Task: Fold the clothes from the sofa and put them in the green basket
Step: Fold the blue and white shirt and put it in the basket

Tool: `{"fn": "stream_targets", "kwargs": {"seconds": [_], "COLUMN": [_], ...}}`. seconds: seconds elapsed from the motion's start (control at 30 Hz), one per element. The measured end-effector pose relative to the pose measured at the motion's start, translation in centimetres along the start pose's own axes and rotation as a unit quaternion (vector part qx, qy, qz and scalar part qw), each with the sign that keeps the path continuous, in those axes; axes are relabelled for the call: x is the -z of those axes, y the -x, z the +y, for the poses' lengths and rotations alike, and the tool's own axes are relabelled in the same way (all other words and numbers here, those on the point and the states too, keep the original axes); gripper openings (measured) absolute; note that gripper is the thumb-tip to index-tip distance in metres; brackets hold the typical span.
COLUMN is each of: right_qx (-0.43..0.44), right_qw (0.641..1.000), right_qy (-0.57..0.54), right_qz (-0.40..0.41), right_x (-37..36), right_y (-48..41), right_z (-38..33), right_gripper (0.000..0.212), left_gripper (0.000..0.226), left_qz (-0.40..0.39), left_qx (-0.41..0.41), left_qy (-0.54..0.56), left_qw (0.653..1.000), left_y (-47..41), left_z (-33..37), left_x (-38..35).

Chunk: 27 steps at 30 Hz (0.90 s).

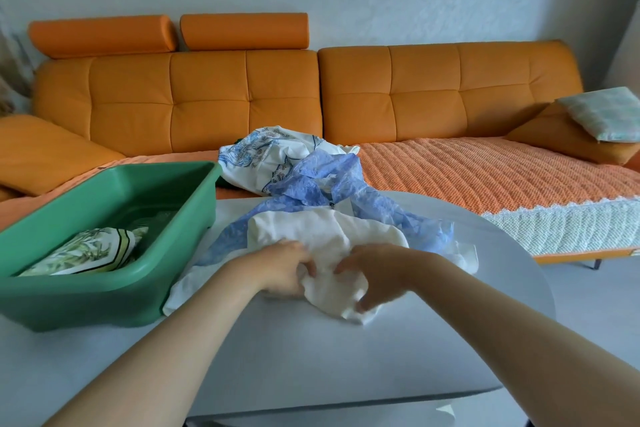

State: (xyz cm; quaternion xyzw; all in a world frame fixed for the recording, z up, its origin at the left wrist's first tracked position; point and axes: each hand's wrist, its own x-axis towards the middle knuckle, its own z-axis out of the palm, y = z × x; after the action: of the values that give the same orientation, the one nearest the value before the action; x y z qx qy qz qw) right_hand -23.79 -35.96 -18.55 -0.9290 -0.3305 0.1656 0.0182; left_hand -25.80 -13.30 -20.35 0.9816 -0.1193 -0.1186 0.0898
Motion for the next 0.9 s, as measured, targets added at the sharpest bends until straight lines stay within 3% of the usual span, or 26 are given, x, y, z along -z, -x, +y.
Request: {"fn": "stream_targets", "kwargs": {"seconds": [0.1, 0.17, 0.3, 0.43, 0.5, 0.53, 0.6, 0.67, 0.7, 0.77, 0.83, 0.9], "right_qx": [-0.025, -0.032, -0.052, -0.044, -0.038, -0.040, -0.041, -0.010, -0.001, -0.006, -0.017, -0.023], "right_qw": [0.999, 0.997, 0.972, 0.916, 0.881, 0.854, 0.815, 0.830, 0.849, 0.898, 0.943, 0.972], "right_qy": [-0.023, -0.048, -0.200, -0.376, -0.468, -0.518, -0.550, -0.491, -0.459, -0.417, -0.330, -0.189], "right_qz": [0.038, 0.059, 0.113, 0.136, 0.066, -0.009, -0.176, -0.265, -0.262, -0.142, 0.045, 0.139], "right_x": [0.0, 0.3, 1.0, 1.9, 2.1, 2.2, 2.6, 2.8, 2.8, 2.6, 1.8, 1.1], "right_y": [-0.1, -0.1, 0.2, 1.5, 2.2, 2.5, 3.2, 3.4, 3.3, 2.7, 2.1, 1.5], "right_z": [0.8, 1.4, 2.4, 2.4, 2.6, 2.7, 2.4, 2.1, 1.9, 1.2, 0.7, 0.5], "right_gripper": [0.038, 0.028, 0.014, 0.021, 0.023, 0.023, 0.023, 0.033, 0.037, 0.033, 0.022, 0.022], "left_gripper": [0.079, 0.091, 0.052, 0.032, 0.008, 0.007, 0.039, 0.065, 0.064, 0.049, 0.023, 0.022], "left_qz": [-0.009, 0.011, 0.063, 0.011, -0.019, -0.047, -0.177, -0.316, -0.342, -0.272, -0.088, 0.057], "left_qx": [0.015, 0.020, -0.005, 0.054, 0.060, 0.061, 0.083, 0.062, 0.048, 0.041, 0.034, 0.014], "left_qy": [-0.028, 0.006, 0.044, 0.039, 0.096, 0.162, 0.314, 0.368, 0.360, 0.326, 0.275, 0.132], "left_qw": [0.999, 1.000, 0.997, 0.998, 0.993, 0.984, 0.929, 0.872, 0.867, 0.904, 0.957, 0.990], "left_y": [0.7, 0.8, 1.1, 2.7, 3.6, 4.2, 5.6, 6.5, 6.6, 6.1, 5.2, 4.2], "left_z": [-0.6, -0.8, -1.1, 0.1, 0.5, 0.6, 0.6, 0.8, 1.0, 1.6, 2.0, 2.0], "left_x": [-0.8, -1.1, -1.2, 1.5, 3.4, 4.2, 5.3, 5.7, 5.6, 4.6, 3.0, 1.3]}}
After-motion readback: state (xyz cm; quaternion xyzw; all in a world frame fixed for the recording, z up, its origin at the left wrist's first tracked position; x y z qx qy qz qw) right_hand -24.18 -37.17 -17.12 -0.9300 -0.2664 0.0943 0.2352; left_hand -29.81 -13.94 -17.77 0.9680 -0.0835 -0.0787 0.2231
